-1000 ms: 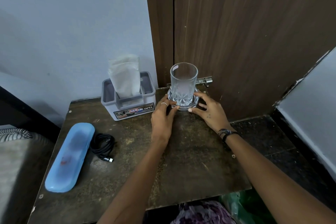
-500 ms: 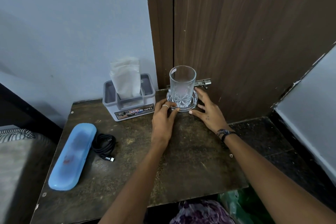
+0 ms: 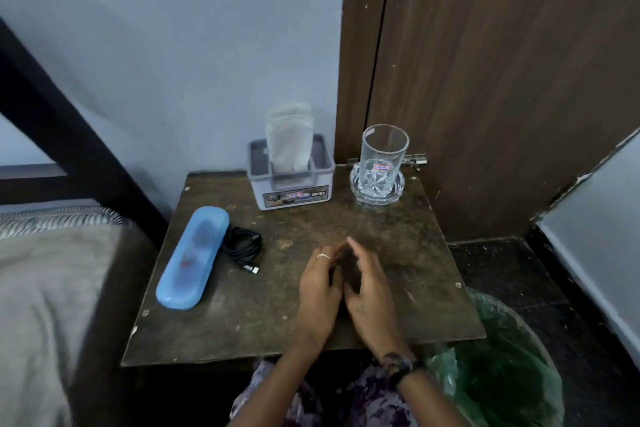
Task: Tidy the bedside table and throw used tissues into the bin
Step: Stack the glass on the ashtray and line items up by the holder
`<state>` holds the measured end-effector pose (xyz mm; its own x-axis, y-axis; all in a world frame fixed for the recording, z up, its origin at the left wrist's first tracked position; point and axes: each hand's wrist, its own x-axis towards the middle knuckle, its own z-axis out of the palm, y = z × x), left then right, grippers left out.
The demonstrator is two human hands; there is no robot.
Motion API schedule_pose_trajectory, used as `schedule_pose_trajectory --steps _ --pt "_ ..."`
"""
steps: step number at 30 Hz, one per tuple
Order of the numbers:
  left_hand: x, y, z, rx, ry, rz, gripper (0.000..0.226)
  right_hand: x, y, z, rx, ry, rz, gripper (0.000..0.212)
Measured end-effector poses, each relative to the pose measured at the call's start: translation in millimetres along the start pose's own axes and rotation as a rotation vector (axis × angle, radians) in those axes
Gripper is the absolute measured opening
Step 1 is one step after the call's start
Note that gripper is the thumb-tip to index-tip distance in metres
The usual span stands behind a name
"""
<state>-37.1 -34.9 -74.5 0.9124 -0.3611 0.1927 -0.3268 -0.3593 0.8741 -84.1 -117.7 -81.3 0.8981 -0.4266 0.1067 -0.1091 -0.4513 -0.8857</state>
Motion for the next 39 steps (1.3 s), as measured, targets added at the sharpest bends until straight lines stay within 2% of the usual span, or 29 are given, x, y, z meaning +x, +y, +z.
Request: schedule_pose_trajectory --steps 5,8,9,13,17,20,23,25,27,29,31,33,35,37,39 --pt "-33 -8 -66 0.122 0.13 0.01 0.043 -7 -26 42 0.108 -0.103 -0.031 0.063" --pt "-38 -19 -99 0.324 0.211 0.044 0.031 1 -45 66 0.101 -0.111 -0.086 0.058" --pt "-36 -23 -107 0.391 0.222 0.061 0.033 4 -51 73 0.073 -0.118 -0.113 0.056" --pt "-26 -34 -116 0.494 0.158 0.015 0.04 17 -64 89 -0.066 -0.104 -0.185 0.043" --pt "-13 -37 -105 0.476 0.087 -0.041 0.044 33 -68 96 -0.17 -0.022 -0.242 0.02" --pt "3 -38 -99 0.423 0.111 -0.096 0.047 47 -70 100 -0.238 -0.012 -0.274 0.016" --pt "20 -40 -95 0.377 0.165 -0.156 0.047 59 -74 105 -0.241 -0.044 -0.3 0.023" --pt "29 -38 -95 0.33 0.207 -0.189 0.045 63 -74 108 -0.21 0.017 -0.306 0.024" --pt "37 -33 -96 0.301 0.232 -0.193 0.044 65 -69 107 -0.15 0.252 -0.27 0.023" --pt "48 -31 -96 0.277 0.239 -0.177 0.046 71 -61 100 -0.047 0.496 -0.125 0.034" --pt "63 -30 -95 0.266 0.222 -0.167 0.05 82 -53 90 0.057 0.608 0.047 0.051" --pt "78 -30 -93 0.251 0.197 -0.167 0.051 93 -45 79 0.102 0.583 0.136 0.068" --pt "90 -30 -90 0.204 0.185 -0.181 0.044 103 -38 71 0.087 0.481 0.129 0.077" --pt "98 -30 -86 0.166 0.185 -0.198 0.038 110 -31 64 0.075 0.389 0.116 0.073" --pt "103 -32 -82 0.167 0.197 -0.199 0.038 112 -26 59 0.094 0.38 0.093 0.065"
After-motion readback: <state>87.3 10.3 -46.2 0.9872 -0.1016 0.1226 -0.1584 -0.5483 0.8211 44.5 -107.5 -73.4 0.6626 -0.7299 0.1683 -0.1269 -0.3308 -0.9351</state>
